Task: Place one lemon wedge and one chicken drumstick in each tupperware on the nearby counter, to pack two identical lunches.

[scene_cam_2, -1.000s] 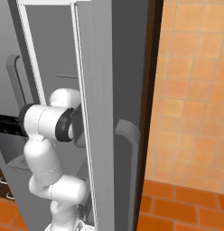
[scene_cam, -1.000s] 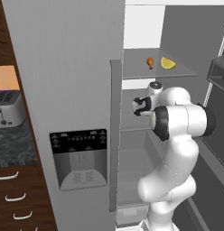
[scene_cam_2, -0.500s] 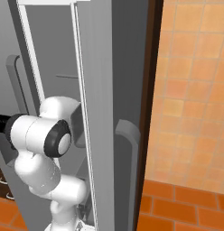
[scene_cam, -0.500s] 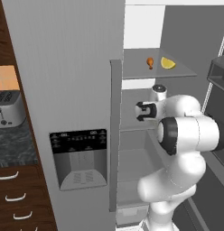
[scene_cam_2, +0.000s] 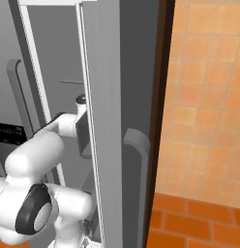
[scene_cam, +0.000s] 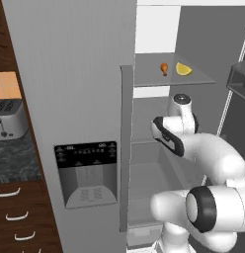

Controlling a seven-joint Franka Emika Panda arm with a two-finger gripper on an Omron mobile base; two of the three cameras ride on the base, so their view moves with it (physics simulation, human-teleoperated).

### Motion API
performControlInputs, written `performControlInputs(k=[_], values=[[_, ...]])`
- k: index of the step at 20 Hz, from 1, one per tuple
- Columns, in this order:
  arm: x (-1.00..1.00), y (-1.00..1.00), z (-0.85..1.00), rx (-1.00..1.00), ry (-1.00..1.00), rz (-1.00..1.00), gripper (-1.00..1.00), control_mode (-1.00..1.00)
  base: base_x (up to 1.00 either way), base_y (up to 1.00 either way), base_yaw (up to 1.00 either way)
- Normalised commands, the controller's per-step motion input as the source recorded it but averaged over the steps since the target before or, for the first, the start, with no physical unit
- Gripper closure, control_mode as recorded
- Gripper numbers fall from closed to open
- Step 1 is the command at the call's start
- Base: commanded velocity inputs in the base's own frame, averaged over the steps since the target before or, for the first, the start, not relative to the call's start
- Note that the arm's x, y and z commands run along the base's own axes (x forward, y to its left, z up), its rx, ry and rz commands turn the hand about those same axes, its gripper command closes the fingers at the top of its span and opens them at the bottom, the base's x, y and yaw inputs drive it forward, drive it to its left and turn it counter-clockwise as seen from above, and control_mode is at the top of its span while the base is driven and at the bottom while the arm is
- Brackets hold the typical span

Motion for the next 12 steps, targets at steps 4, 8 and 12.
performControlInputs(k=[4, 8, 12], values=[[-0.99, 0.01, 0.77, 0.00, 0.00, 0.00, 1.00, -1.00, 0.00, 0.00, 0.00], [-0.98, 0.29, 0.71, 0.00, 0.00, 0.00, 1.00, -1.00, 0.00, 0.00, 0.00], [-1.00, 0.27, 0.71, 0.00, -0.07, 0.00, 1.00, -1.00, 0.00, 0.00, 0.00]])
